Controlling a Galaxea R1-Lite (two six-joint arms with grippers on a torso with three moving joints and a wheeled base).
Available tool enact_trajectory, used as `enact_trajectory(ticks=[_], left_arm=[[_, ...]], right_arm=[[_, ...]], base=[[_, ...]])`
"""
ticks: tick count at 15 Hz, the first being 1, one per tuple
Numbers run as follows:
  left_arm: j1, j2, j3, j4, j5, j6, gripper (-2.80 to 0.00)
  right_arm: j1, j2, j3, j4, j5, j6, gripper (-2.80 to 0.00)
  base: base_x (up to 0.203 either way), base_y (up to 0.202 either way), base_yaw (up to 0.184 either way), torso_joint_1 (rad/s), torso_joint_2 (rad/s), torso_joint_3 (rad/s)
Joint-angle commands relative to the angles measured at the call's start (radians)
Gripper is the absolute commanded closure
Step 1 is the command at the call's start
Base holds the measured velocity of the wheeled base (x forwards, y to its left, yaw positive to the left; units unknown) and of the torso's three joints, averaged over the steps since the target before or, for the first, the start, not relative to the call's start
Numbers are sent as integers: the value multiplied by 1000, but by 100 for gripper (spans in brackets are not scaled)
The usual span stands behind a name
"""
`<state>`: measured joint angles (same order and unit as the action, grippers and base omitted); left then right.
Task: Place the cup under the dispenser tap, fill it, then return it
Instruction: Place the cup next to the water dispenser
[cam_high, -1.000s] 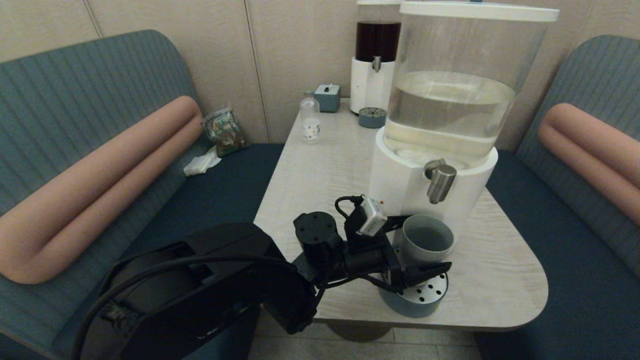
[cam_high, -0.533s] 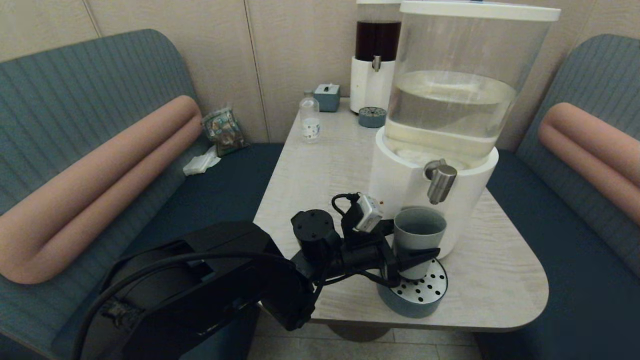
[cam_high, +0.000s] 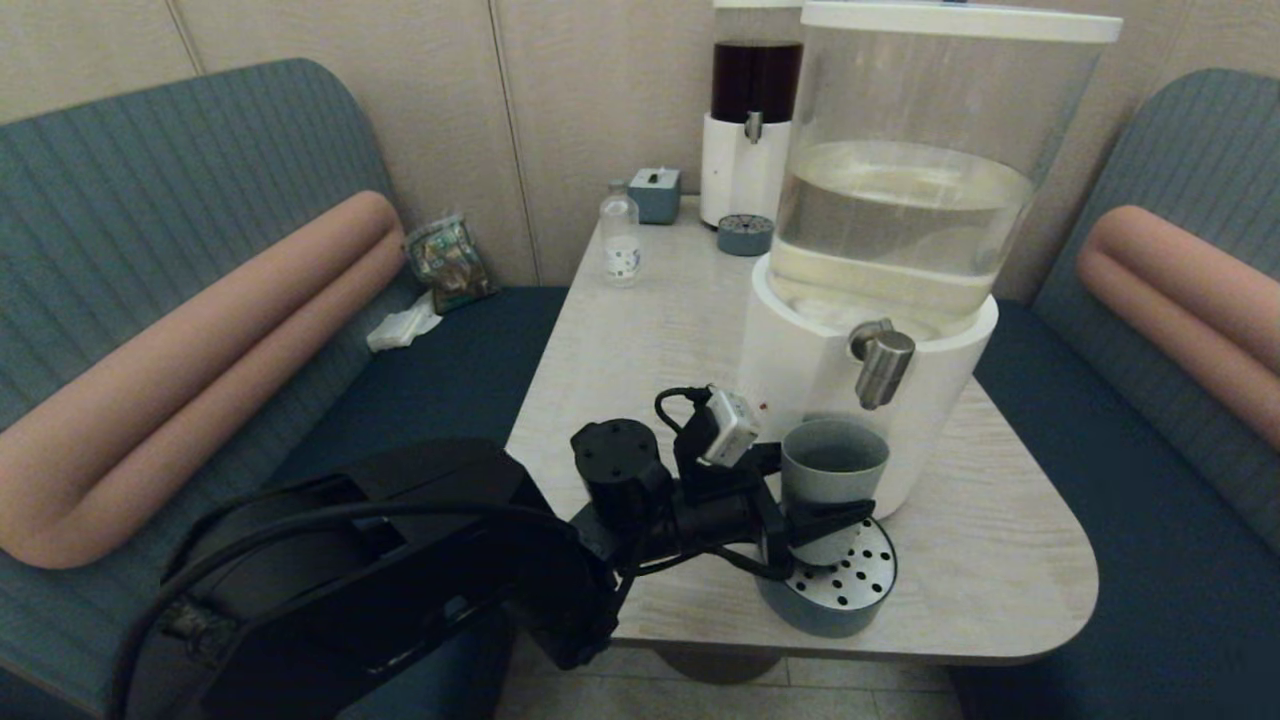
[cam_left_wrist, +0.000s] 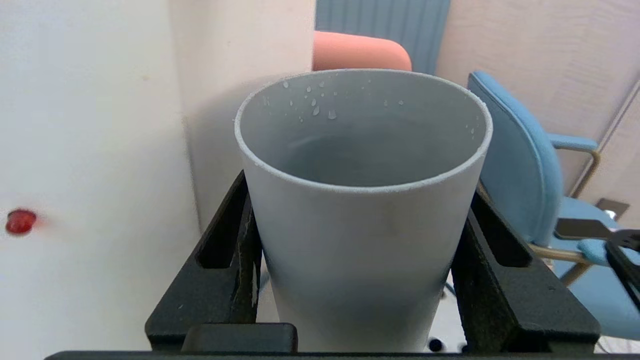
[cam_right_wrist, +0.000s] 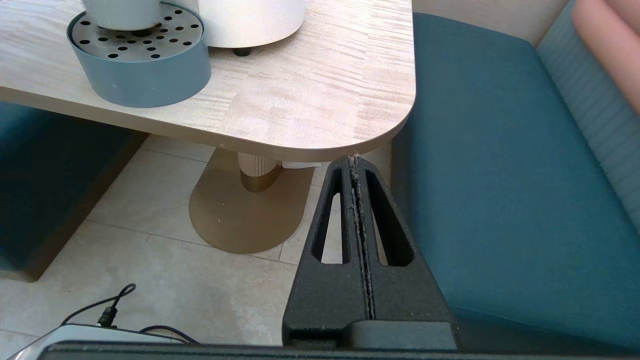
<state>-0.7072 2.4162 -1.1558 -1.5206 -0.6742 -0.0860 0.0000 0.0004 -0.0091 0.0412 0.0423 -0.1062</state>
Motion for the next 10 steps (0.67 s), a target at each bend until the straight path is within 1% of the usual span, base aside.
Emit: enact_trajectory(ticks=[1,7,10], left_arm=[[0,-43,35,-9,-4,-1,0],[6,-91,123,-9,-4,-7,0],[23,-111,134,-9,-2,-20,0]], right_arm=[[0,0,0,0,1,-1,0],[0,0,0,0,1,-1,0],[0,0,0,0,1,-1,0]], base=[[0,0,0,0,0,0],[0,0,0,0,0,0],[0,0,0,0,0,0]])
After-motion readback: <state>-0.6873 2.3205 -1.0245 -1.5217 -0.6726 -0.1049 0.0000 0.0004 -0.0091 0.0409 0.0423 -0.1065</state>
